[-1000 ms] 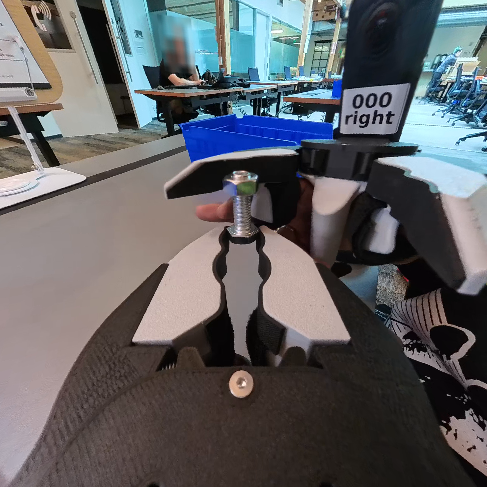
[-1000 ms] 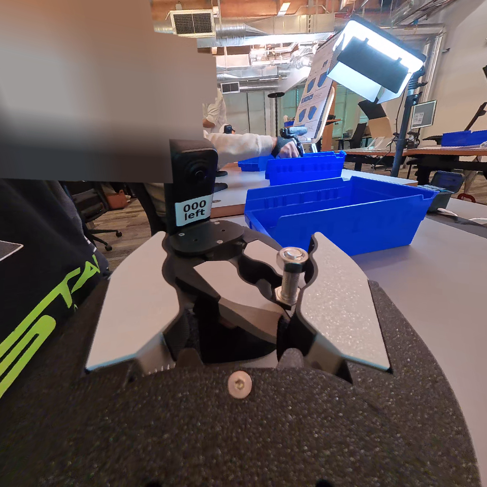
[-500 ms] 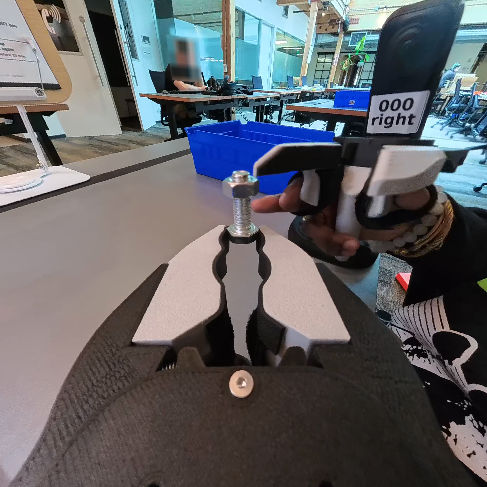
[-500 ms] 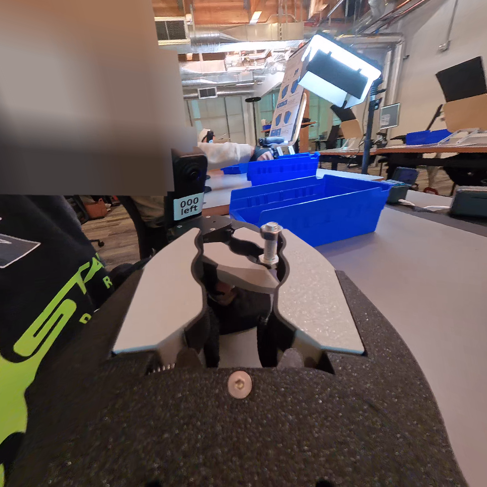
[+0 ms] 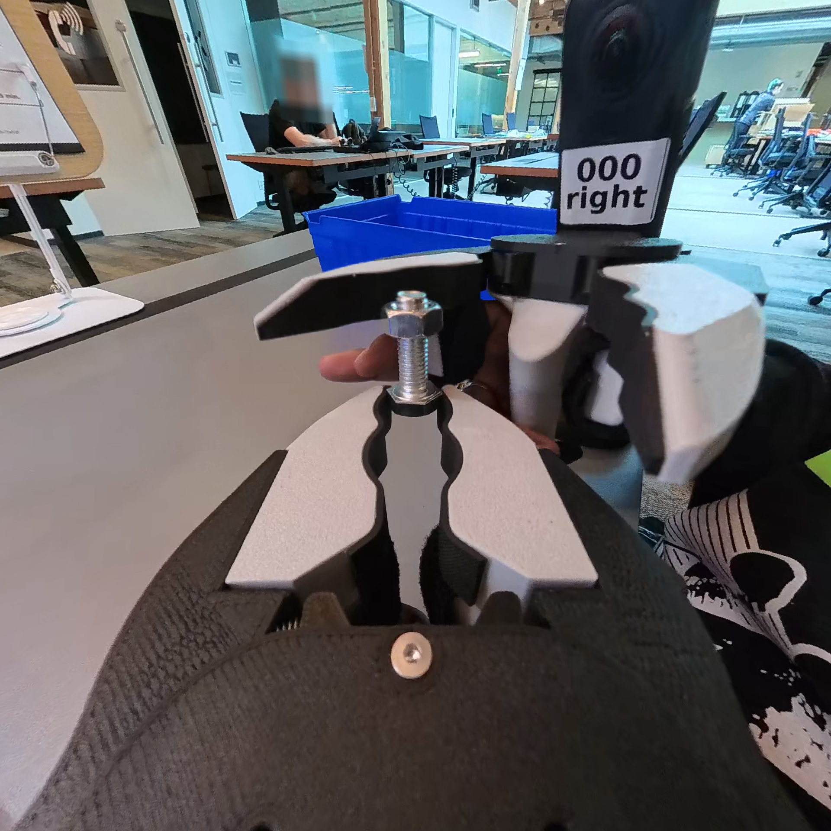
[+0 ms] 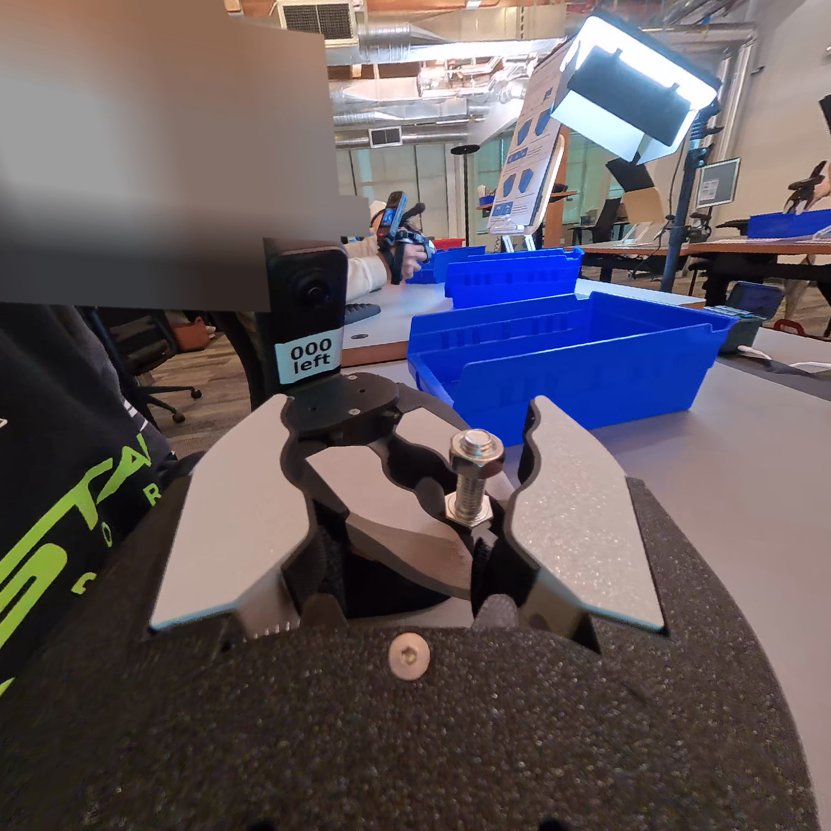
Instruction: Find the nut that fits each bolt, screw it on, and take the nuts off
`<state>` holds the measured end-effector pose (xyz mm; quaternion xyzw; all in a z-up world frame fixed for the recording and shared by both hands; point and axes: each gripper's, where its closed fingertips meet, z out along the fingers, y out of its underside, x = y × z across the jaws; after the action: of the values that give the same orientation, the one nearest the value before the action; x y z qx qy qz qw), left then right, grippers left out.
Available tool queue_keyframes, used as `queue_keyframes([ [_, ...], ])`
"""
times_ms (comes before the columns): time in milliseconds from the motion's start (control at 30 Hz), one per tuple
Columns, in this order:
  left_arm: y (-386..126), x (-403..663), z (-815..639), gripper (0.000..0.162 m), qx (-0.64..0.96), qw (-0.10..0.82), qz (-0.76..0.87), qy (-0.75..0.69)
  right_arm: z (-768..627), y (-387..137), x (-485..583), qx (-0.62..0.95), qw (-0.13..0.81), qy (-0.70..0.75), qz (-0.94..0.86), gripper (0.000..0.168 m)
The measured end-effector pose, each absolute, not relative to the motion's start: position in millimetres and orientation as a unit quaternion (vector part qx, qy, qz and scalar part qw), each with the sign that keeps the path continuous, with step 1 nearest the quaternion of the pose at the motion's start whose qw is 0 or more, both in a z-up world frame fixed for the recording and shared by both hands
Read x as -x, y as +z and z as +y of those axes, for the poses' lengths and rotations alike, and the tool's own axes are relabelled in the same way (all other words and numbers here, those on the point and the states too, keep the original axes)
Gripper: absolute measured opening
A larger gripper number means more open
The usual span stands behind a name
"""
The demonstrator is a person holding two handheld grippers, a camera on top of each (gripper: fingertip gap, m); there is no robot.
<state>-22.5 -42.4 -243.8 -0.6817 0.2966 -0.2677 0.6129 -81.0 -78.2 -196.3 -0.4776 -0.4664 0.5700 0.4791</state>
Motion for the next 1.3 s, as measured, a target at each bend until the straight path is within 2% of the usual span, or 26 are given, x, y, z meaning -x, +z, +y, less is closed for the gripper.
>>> queue_keyframes([
  [433, -243.0, 25.0, -40.2, 0.02, 0.684, 0.616, 0.286, -0.266, -80.4, -197.7, 62.1, 0.483, 0.49, 0.558, -0.464, 0.08],
  [533, -242.3, 26.1, -39.7, 0.02, 0.684, 0.617, 0.281, -0.271, -78.4, -198.1, 52.6, 0.488, 0.494, 0.555, -0.457, 0.07],
  [633, -242.4, 26.2, -39.4, 0.02, 0.684, 0.617, 0.281, -0.269, -77.6, -199.1, 40.0, 0.492, 0.494, 0.552, -0.458, 0.042],
  [700, -242.8, 26.3, -39.1, 0.02, 0.685, 0.615, 0.28, -0.271, -76.1, -199.9, 33.3, 0.497, 0.49, 0.55, -0.459, 0.033],
  [767, -242.8, 25.9, -39.4, 0.02, 0.685, 0.616, 0.281, -0.27, -72.2, -199.9, 30.6, 0.502, 0.495, 0.545, -0.455, 0.035],
  [900, -243.0, 25.2, -39.9, 0.02, 0.684, 0.615, 0.285, -0.27, -63.8, -197.9, 39.4, 0.503, 0.509, 0.546, -0.436, 0.072],
  [1000, -243.6, 23.8, -40.9, 0.02, 0.683, 0.613, 0.291, -0.27, -65.6, -199.2, 53.7, 0.499, 0.499, 0.555, -0.441, 0.085],
  [1133, -245.8, 20.9, -42.2, 0.02, 0.684, 0.609, 0.303, -0.263, -71.6, -200.4, 71.1, 0.492, 0.479, 0.568, -0.454, 0.09],
  [1300, -246.4, 20.6, -42.2, 0.02, 0.685, 0.608, 0.304, -0.262, -77.5, -201.3, 77.5, 0.486, 0.472, 0.568, -0.468, 0.084],
])
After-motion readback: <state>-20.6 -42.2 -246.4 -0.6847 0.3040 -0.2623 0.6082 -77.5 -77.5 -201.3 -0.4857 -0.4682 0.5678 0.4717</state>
